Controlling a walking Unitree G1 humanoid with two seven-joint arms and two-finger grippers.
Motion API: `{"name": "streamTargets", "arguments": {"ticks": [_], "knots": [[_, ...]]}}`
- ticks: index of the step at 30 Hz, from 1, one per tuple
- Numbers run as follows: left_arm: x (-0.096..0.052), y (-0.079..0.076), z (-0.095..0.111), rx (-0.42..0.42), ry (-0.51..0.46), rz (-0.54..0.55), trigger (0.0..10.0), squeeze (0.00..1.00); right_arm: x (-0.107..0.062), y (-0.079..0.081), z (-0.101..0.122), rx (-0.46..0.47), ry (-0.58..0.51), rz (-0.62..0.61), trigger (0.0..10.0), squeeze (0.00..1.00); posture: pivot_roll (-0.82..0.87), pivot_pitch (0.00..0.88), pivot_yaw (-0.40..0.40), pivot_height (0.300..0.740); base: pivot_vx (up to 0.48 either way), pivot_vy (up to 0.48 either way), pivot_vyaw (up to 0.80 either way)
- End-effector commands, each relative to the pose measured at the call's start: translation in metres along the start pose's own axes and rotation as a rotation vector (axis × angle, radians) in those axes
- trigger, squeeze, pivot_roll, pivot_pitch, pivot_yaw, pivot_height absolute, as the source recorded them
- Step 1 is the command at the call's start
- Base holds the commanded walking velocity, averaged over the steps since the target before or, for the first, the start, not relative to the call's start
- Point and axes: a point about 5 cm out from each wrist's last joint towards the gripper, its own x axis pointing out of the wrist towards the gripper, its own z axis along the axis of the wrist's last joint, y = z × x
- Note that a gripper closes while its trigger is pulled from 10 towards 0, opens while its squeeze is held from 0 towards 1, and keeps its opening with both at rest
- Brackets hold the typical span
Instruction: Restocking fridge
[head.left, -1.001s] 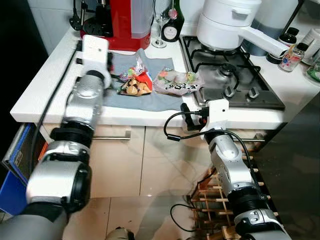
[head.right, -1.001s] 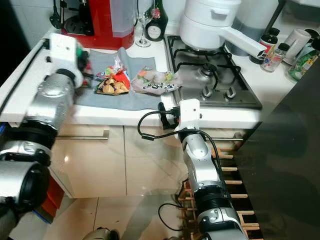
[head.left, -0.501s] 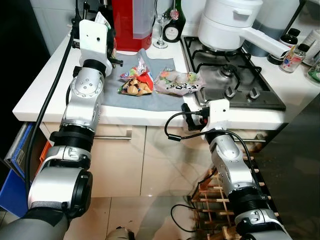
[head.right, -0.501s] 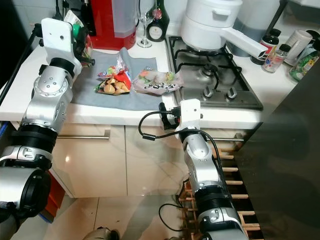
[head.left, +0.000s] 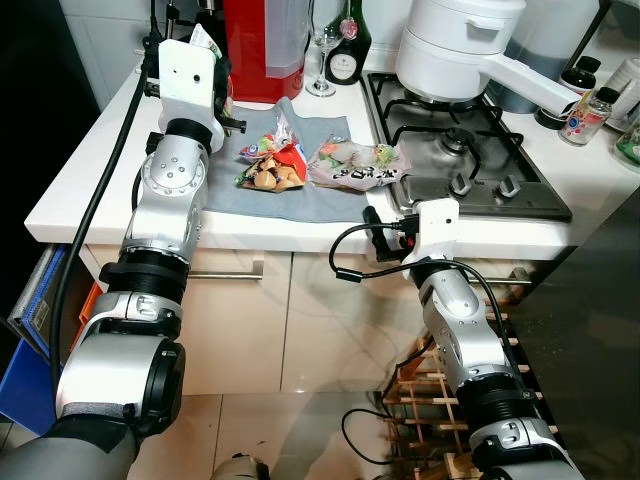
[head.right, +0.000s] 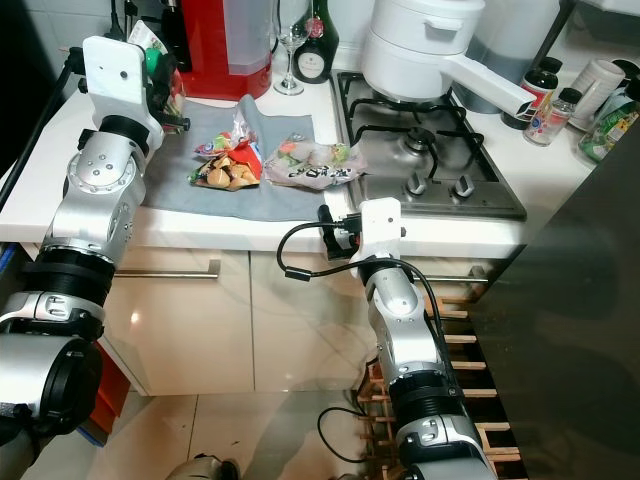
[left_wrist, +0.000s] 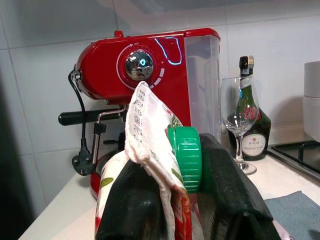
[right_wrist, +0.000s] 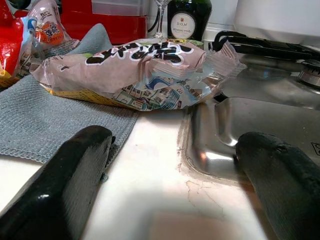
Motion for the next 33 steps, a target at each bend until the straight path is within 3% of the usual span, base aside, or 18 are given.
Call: {"name": "streamTargets", "arguments": {"ticks": [1,6,7,12,33], "knots": [[0.000,-0.003,0.002,0.005,-0.012,-0.007,0.0,0.00,0.000,-0.003,-0.002,-0.001,0.015,-0.009,10.0,0.02,-0.01,0.000,-0.060,0.740,0.000,0.000,0.00],[-0.003,-0.003,0.004,0.017,-0.043,0.010,0.4,0.00,0.000,-0.004,-0.002,-0.002,0.012,-0.016,10.0,0.01,-0.01,0.000,-0.060,0.740,0.000,0.000,0.00],[-0.007,-0.008,0.011,-0.001,-0.102,0.023,10.0,0.23,0.001,-0.004,-0.001,-0.005,0.006,-0.026,10.0,0.01,-0.01,0.000,-0.054,0.740,-0.326,0.000,0.00],[-0.008,-0.011,0.014,-0.020,-0.127,0.021,10.0,0.32,0.001,-0.004,-0.001,-0.005,0.006,-0.028,10.0,0.01,-0.01,0.000,-0.053,0.740,-0.332,0.000,0.00],[-0.010,-0.012,0.014,-0.023,-0.127,0.019,10.0,0.25,-0.001,-0.004,-0.004,-0.006,0.014,-0.029,10.0,0.01,-0.01,0.000,-0.057,0.740,-0.346,0.000,0.00]]}}
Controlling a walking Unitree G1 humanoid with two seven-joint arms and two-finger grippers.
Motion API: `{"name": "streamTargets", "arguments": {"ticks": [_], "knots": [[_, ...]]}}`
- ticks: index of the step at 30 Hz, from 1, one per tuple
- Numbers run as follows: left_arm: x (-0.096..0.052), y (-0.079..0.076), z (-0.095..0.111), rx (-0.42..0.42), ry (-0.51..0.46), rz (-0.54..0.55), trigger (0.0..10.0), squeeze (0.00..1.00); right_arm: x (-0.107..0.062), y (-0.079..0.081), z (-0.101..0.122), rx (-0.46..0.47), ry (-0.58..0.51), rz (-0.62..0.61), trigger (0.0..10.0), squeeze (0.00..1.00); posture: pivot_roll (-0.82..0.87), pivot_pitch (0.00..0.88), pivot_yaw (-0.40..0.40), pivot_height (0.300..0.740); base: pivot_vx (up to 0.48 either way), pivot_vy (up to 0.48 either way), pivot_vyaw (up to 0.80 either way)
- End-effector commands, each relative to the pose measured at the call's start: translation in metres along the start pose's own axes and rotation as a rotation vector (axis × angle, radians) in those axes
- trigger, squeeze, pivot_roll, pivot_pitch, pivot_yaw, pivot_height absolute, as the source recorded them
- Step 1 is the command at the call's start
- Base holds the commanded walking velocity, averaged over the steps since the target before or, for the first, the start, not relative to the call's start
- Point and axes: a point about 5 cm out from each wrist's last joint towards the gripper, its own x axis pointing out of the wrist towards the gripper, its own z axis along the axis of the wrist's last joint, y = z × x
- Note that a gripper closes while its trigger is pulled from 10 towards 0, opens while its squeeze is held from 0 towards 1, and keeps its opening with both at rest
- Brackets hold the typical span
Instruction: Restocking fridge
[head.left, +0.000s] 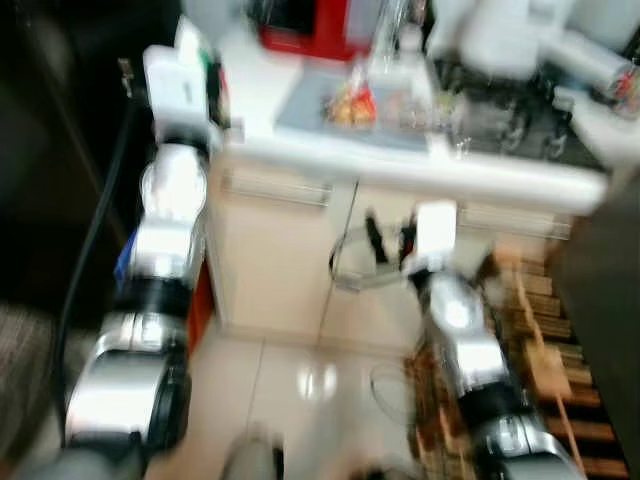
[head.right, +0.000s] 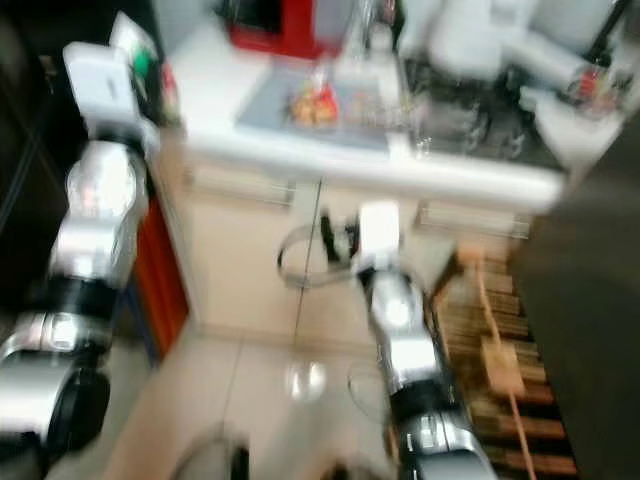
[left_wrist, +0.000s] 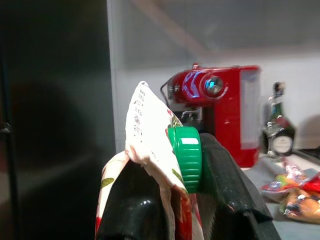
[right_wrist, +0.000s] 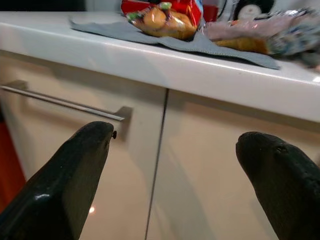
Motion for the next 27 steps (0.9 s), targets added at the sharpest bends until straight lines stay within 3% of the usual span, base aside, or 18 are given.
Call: {"name": "streamTargets", "arguments": {"ticks": [1,7,11,16,18,20,23,27], "knots": [[0.004,-0.006,0.007,0.005,-0.023,-0.022,10.0,0.26,0.001,-0.005,0.003,-0.008,-0.006,-0.015,10.0,0.01,-0.01,0.000,-0.056,0.740,-0.345,0.000,0.00],[0.000,-0.008,0.002,0.016,-0.006,-0.039,10.0,0.20,0.000,-0.006,0.001,-0.009,0.000,-0.018,10.0,0.01,-0.01,0.000,-0.054,0.740,-0.286,0.000,0.00],[-0.012,-0.009,-0.011,-0.007,0.040,-0.016,10.0,0.03,-0.005,-0.014,-0.010,-0.023,0.041,-0.041,10.0,0.01,-0.02,0.000,-0.054,0.740,0.000,0.000,0.00],[-0.048,-0.018,-0.051,-0.111,0.207,0.008,10.0,0.00,-0.014,-0.031,-0.027,-0.054,0.116,-0.089,10.0,0.01,-0.03,0.000,-0.052,0.740,0.000,0.000,0.00],[-0.064,-0.024,-0.066,-0.074,0.260,-0.021,10.0,0.00,-0.016,-0.035,-0.030,-0.051,0.128,-0.106,10.0,0.01,-0.04,0.000,-0.058,0.740,0.000,0.000,0.00],[-0.090,-0.030,-0.090,-0.064,0.357,-0.037,10.0,0.00,-0.022,-0.037,-0.045,-0.032,0.195,-0.116,10.0,0.00,-0.04,0.000,-0.065,0.740,0.000,-0.480,0.00],[-0.102,-0.035,-0.102,-0.088,0.419,-0.031,10.0,0.00,-0.029,-0.037,-0.057,-0.067,0.245,-0.090,10.0,0.01,-0.04,0.000,-0.063,0.740,0.000,-0.480,0.00],[-0.134,-0.037,-0.130,-0.119,0.590,-0.029,10.0,0.00,-0.048,-0.046,-0.086,-0.089,0.378,-0.114,10.0,0.00,-0.04,0.000,-0.021,0.740,0.000,-0.480,0.00]]}}
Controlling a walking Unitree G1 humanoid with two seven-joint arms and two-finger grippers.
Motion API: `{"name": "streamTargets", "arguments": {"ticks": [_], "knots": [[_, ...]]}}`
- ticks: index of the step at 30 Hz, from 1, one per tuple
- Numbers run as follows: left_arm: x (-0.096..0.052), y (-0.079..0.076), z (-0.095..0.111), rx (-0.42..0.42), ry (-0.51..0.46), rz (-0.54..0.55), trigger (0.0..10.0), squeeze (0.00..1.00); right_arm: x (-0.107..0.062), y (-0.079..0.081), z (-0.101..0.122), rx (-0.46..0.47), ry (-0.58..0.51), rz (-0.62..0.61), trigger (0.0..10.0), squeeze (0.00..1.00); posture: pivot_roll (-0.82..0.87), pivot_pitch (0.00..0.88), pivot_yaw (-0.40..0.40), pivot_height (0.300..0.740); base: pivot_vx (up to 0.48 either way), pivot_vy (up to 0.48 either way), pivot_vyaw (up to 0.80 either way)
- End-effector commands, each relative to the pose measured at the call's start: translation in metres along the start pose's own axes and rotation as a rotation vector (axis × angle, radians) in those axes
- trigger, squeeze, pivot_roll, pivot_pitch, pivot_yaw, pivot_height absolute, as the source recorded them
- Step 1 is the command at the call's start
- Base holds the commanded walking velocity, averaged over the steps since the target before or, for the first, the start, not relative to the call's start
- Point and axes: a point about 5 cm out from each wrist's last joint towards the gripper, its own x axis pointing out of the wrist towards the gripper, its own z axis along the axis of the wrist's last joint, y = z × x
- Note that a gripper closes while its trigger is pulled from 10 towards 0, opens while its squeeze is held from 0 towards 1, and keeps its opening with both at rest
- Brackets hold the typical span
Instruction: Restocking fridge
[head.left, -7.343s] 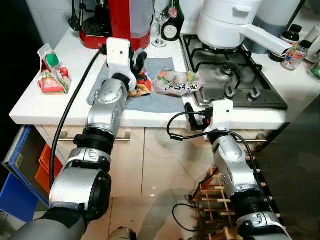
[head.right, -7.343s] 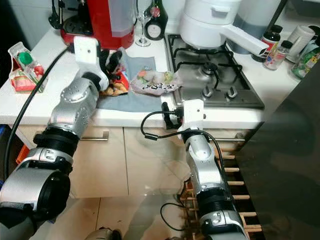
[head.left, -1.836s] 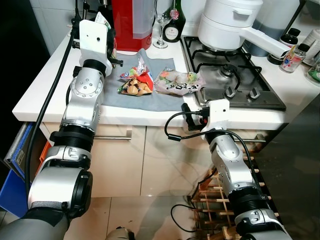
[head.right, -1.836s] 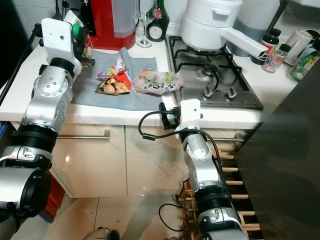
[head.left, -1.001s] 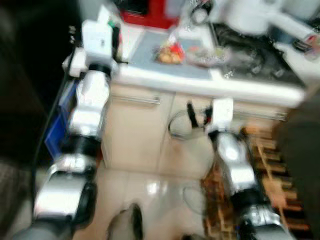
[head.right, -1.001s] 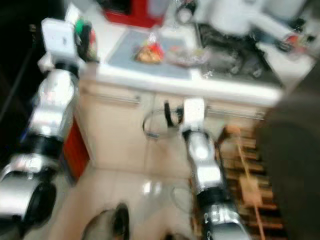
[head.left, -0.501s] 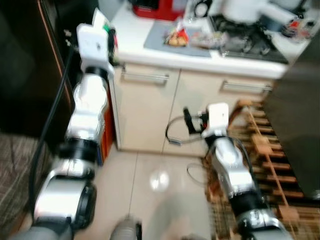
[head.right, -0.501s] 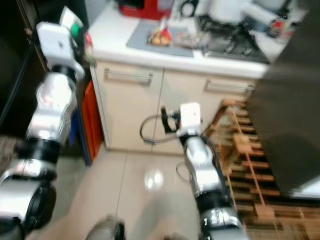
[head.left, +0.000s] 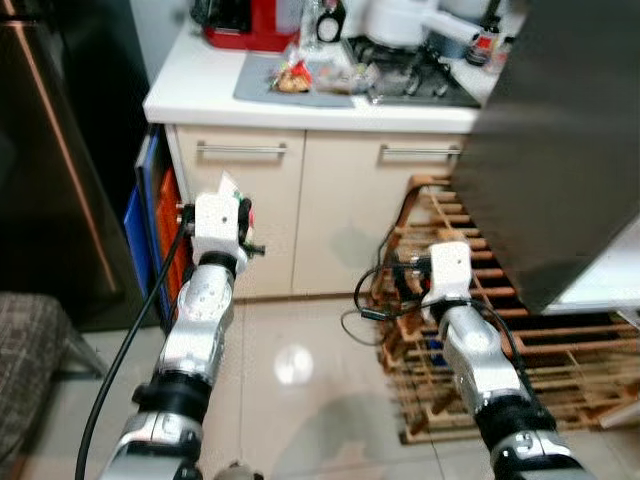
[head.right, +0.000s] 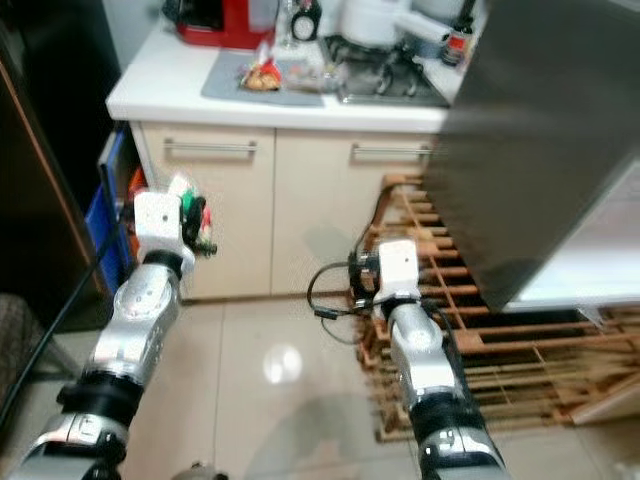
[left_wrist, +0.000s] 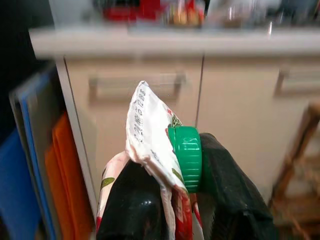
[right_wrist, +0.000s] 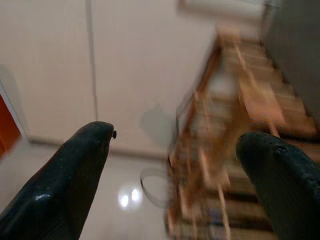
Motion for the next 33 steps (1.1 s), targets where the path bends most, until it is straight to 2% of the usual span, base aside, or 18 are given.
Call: {"name": "streamTargets", "arguments": {"ticks": [1,3,5,9,11,17,21,24,28,33], "knots": [[-0.004,-0.005,-0.015,-0.023,0.076,-0.013,10.0,0.00,-0.005,-0.012,-0.011,-0.002,0.043,-0.038,10.0,0.00,-0.04,0.000,-0.021,0.740,0.000,-0.480,0.00],[-0.011,-0.001,-0.026,-0.043,0.125,-0.009,10.0,0.00,-0.006,-0.011,-0.014,0.013,0.045,-0.035,10.0,0.00,-0.04,0.000,0.002,0.740,0.000,-0.480,0.00],[-0.019,0.000,-0.033,-0.016,0.136,-0.040,10.0,0.00,-0.008,-0.005,-0.022,0.017,0.078,0.023,10.0,0.01,-0.04,0.000,0.022,0.740,0.000,-0.480,0.00],[-0.024,-0.003,-0.033,0.006,0.110,-0.103,10.0,0.00,-0.010,0.007,-0.031,0.007,0.119,0.090,10.0,0.01,-0.04,0.000,0.035,0.740,0.000,-0.480,0.00],[-0.021,-0.005,-0.028,0.032,0.086,-0.130,10.0,0.00,-0.010,0.012,-0.032,0.006,0.114,0.104,10.0,0.01,-0.03,0.000,0.039,0.740,0.000,-0.480,0.00],[-0.009,-0.008,-0.015,0.034,0.042,-0.158,10.0,0.00,-0.008,0.018,-0.032,0.015,0.114,0.113,10.0,0.01,-0.03,0.000,0.046,0.740,0.000,-0.480,0.00],[-0.001,-0.016,0.000,0.046,-0.020,-0.211,10.0,0.00,-0.005,0.021,-0.026,0.011,0.086,0.136,10.0,0.01,-0.02,0.000,0.022,0.740,0.000,-0.480,0.00],[0.005,-0.024,0.009,0.066,-0.058,-0.234,10.0,0.00,-0.006,0.018,-0.029,0.002,0.104,0.128,10.0,0.01,-0.01,0.000,0.005,0.740,0.000,-0.480,0.00],[0.006,-0.029,0.015,0.046,-0.078,-0.249,10.0,0.00,-0.005,0.018,-0.024,-0.001,0.075,0.134,10.0,0.01,-0.01,0.000,-0.004,0.740,0.000,-0.480,0.00],[0.001,-0.035,0.013,0.003,-0.078,-0.263,10.0,0.00,-0.008,0.013,-0.029,-0.003,0.085,0.122,10.0,0.01,-0.02,0.000,-0.001,0.740,0.000,-0.480,0.00]]}}
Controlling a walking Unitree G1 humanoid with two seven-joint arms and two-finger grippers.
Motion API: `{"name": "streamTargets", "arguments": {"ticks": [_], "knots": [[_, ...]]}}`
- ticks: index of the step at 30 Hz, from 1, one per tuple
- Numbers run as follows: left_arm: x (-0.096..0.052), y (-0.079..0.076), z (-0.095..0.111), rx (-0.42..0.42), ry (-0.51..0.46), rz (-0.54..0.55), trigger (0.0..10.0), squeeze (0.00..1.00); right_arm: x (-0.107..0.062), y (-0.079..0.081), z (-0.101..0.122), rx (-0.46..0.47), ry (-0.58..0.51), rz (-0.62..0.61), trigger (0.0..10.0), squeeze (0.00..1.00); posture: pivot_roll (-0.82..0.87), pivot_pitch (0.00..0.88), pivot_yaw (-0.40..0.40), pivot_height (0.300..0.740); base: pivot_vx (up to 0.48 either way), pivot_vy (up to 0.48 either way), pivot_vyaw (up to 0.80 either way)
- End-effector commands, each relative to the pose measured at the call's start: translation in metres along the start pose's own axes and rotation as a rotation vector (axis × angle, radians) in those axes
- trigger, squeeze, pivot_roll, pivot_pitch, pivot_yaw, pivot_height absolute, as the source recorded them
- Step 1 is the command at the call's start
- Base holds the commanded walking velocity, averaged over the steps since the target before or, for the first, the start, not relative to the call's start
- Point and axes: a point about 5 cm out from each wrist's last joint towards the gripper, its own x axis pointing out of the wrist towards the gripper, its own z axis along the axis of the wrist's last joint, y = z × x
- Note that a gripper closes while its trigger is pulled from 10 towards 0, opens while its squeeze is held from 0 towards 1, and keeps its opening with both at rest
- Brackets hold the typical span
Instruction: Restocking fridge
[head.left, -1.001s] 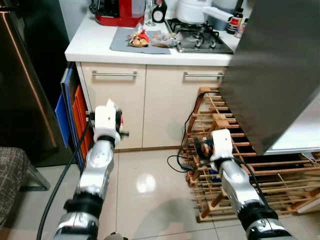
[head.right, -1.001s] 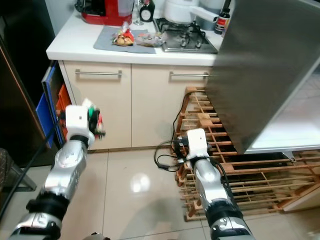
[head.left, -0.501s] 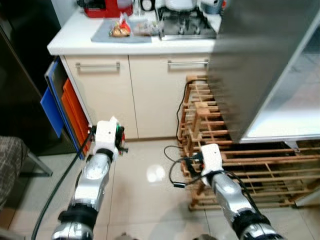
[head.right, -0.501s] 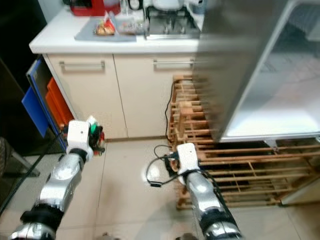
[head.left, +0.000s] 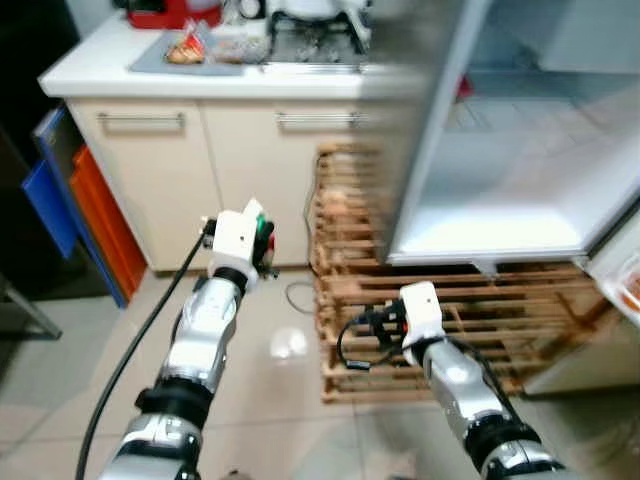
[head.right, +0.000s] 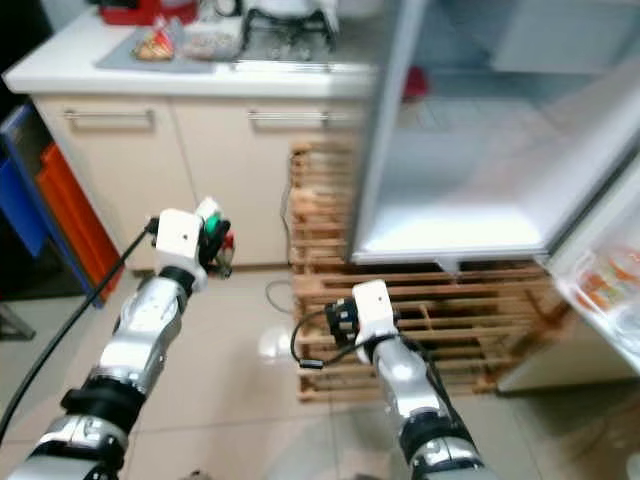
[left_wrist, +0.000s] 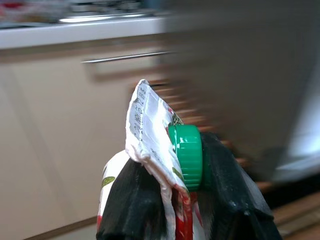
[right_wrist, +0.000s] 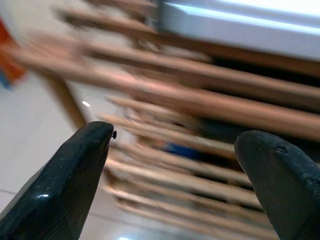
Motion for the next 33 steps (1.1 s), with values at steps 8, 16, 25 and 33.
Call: {"name": "streamTargets", "arguments": {"ticks": [8,16,25,33], "knots": [[-0.001,0.011,0.013,-0.004,-0.052,0.010,10.0,0.00,-0.003,-0.011,0.007,0.032,-0.047,-0.068,10.0,0.01,-0.03,0.000,0.013,0.740,0.000,-0.150,0.00],[0.003,0.012,0.018,-0.005,-0.066,0.011,10.0,0.00,-0.013,-0.057,0.064,-0.066,-0.284,-0.394,10.0,0.00,-0.06,0.000,0.012,0.740,0.000,0.000,0.00],[0.009,0.006,0.026,0.008,-0.092,-0.012,10.0,0.00,-0.027,-0.094,0.075,-0.107,-0.298,-0.547,10.0,0.01,-0.07,0.000,0.014,0.740,0.000,0.000,0.00],[0.010,0.008,0.026,0.014,-0.089,-0.015,10.0,0.00,-0.045,-0.129,0.062,-0.166,-0.207,-0.683,10.0,0.01,-0.08,0.000,0.022,0.740,0.000,0.000,0.00]]}}
